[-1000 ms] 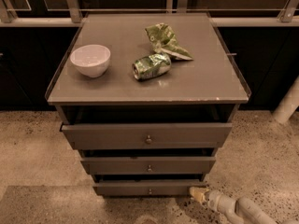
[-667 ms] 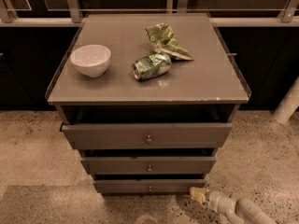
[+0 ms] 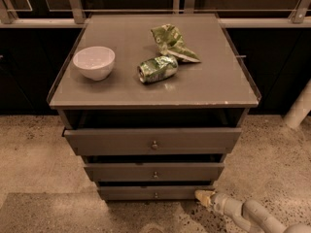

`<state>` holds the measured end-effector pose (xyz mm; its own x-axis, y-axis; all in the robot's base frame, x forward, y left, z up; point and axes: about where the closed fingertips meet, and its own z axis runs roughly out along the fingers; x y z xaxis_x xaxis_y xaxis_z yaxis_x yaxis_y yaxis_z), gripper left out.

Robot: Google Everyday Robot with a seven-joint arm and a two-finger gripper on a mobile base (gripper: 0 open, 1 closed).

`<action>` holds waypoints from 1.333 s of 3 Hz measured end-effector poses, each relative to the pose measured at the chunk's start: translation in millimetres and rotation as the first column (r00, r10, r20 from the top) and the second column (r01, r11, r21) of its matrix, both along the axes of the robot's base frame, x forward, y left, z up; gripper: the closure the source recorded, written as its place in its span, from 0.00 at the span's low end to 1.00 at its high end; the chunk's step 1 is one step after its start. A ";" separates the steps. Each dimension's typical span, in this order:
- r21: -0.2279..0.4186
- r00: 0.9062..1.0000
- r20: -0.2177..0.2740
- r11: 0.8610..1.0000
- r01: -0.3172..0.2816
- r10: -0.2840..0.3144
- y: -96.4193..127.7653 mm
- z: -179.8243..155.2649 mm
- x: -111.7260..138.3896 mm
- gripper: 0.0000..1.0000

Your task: Close bottom drawer

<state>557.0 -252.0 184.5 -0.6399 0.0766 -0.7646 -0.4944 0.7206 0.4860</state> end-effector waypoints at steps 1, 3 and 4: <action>0.064 0.994 -0.106 0.997 0.046 -0.039 -6.4 -11.7 -43.9 1.00; 0.102 0.973 -0.230 0.993 0.060 -0.035 -16.0 2.5 -106.8 0.81; 0.102 0.973 -0.230 0.993 0.060 -0.035 -16.0 2.5 -106.7 0.57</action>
Offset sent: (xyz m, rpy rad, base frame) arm -0.1696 -0.0569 0.0399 0.1250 0.3400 -0.0780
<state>450.4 -268.0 187.0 -0.7894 0.1849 -0.5853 -0.3287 0.6781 0.6574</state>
